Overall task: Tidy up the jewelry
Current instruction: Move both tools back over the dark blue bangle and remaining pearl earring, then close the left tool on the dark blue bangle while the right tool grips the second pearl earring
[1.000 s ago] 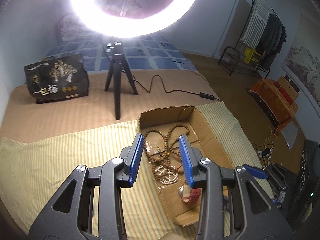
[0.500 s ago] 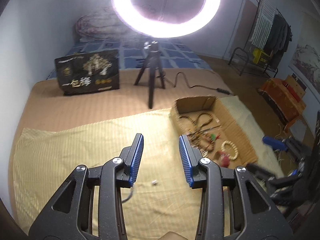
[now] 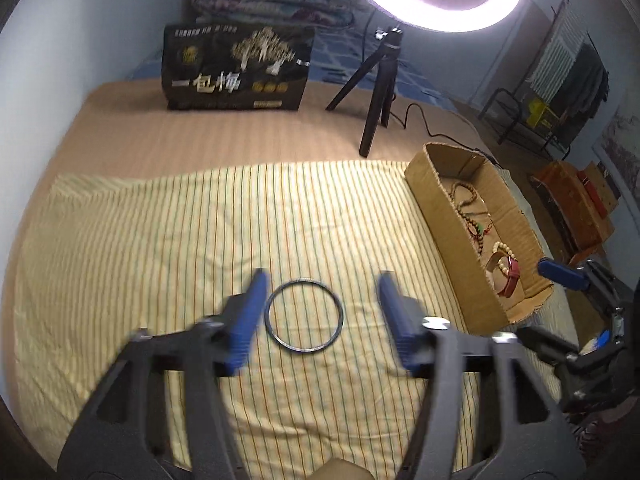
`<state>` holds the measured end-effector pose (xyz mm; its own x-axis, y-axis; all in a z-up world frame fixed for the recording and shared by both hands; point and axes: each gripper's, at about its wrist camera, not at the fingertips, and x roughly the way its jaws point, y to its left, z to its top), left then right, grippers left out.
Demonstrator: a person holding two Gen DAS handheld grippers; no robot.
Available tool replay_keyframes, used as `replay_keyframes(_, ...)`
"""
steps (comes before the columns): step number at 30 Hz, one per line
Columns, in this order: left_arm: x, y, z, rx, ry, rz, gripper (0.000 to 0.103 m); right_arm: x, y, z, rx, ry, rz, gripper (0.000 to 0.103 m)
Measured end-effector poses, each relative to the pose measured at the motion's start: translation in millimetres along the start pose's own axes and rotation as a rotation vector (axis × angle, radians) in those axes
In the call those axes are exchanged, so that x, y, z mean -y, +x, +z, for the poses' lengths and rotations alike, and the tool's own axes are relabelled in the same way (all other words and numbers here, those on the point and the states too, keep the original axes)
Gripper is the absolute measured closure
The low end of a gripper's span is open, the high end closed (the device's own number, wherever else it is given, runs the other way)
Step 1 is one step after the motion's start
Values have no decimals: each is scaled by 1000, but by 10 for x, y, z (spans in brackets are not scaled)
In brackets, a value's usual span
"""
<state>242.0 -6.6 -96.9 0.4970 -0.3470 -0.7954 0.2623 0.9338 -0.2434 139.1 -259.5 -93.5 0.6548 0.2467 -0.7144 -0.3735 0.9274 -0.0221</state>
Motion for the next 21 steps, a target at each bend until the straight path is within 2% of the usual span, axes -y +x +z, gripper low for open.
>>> replay_keyframes(6,-40,184,-176,-61,27,-2,35,-122,310,-66,-72,-6,27,24)
replay_keyframes(10,11,359,-297,-120,67,0,35,-190,490,-121,-118,-27,39,38)
replay_keyframes(12,22,424,-337,-137,79,8,35,-226,579,-141,-140,-35,44,39)
replay_keyframes(14,29,481,-359,-150,85,19,35,-256,655,-147,-154,-49,36,45)
replay_keyframes(21,35,631,-384,-177,85,47,35,-277,821,-149,-192,-51,38,48)
